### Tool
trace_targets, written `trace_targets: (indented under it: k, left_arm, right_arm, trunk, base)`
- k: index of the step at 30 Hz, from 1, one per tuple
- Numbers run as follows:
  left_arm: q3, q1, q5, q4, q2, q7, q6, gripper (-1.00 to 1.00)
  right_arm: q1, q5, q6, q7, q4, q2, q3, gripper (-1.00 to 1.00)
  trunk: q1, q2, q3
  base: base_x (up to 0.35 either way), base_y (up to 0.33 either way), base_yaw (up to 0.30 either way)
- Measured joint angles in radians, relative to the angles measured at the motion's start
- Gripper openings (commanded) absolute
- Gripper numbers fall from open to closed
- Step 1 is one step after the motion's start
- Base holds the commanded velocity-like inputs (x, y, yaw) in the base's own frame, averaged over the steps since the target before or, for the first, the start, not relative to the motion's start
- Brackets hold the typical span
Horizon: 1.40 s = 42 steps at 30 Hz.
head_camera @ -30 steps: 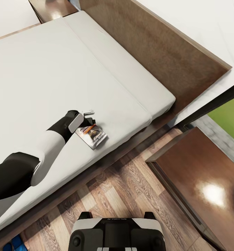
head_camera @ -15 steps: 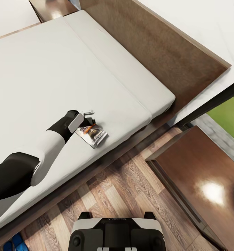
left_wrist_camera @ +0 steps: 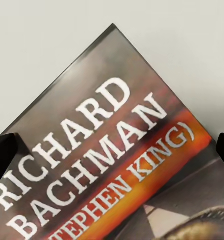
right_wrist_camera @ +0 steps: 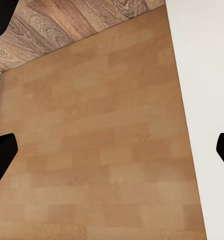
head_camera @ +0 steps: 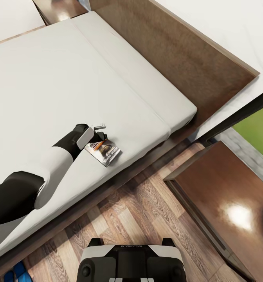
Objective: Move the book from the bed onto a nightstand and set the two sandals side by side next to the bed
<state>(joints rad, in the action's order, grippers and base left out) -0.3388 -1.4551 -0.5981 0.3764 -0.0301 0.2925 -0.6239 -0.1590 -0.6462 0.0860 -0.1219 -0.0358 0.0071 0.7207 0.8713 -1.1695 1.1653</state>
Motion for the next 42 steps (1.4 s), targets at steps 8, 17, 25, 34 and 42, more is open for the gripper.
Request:
trace_targets:
  k: [8,17,25,34,42]
  left_arm:
    - [0.000,0.000,0.004,-0.001,0.000,0.000,-0.001,1.00]
    - [0.000,0.001,0.003,0.000,0.000,0.001,-0.001,1.00]
    - [0.001,0.001,0.004,0.000,0.000,0.000,-0.001,1.00]
    - [0.000,0.000,0.004,0.000,0.000,0.001,-0.001,1.00]
    - [0.001,0.001,0.001,0.000,0.000,0.000,0.000,1.00]
  right_arm:
    - [0.000,0.000,0.000,0.000,0.000,0.000,0.000,1.00]
    - [0.000,0.000,0.000,0.000,0.000,0.000,0.000,1.00]
    - [0.000,0.000,0.000,0.000,0.000,0.000,0.000,1.00]
    - [0.000,0.000,0.000,0.000,0.000,0.000,0.000,1.00]
    - [0.000,0.000,0.000,0.000,0.000,0.000,0.000,1.00]
  trunk:
    - [0.000,0.000,0.000]
    - [0.000,0.000,0.000]
    - [0.000,0.000,0.000]
    - [0.000,0.000,0.000]
    - [0.000,0.000,0.000]
  base:
    - [-0.032,0.000,0.000]
    - [-0.042,0.000,0.000]
    - [-0.005,0.000,0.000]
    - [-0.056,0.000,0.000]
    - [-0.042,0.000,0.000]
